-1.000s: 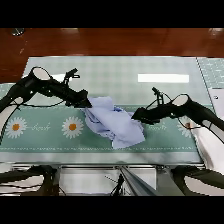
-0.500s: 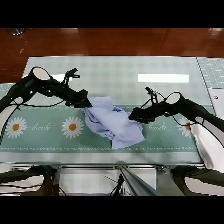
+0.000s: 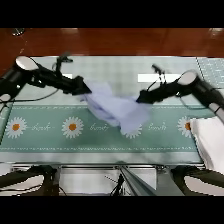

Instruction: Fold the shirts.

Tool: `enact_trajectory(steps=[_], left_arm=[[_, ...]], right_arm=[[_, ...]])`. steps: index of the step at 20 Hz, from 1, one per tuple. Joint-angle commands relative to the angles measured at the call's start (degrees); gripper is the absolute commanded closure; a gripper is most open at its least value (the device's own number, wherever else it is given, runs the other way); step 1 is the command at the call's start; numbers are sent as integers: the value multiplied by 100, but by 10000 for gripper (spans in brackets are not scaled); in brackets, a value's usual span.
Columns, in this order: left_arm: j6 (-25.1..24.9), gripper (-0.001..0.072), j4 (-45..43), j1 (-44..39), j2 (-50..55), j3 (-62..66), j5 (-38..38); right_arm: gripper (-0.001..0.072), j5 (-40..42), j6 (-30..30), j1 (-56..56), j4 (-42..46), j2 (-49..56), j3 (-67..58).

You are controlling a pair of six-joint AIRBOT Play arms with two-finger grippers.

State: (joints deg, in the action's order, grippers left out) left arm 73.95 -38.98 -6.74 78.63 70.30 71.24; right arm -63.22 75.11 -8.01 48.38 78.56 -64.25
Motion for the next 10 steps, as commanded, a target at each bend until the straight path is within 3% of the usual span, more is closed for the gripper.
enact_trajectory(steps=[1,6,10], left_arm=[[-236,684,367,210,-599,1003,-695],[-304,685,269,280,-1878,2076,-1609],[39,685,-675,278,-3097,2087,-1416]], right_arm=[[688,-850,275,396,396,-142,-2304],[688,-1687,374,389,673,-538,-5139],[688,-1902,369,389,1200,-1727,-5429]])
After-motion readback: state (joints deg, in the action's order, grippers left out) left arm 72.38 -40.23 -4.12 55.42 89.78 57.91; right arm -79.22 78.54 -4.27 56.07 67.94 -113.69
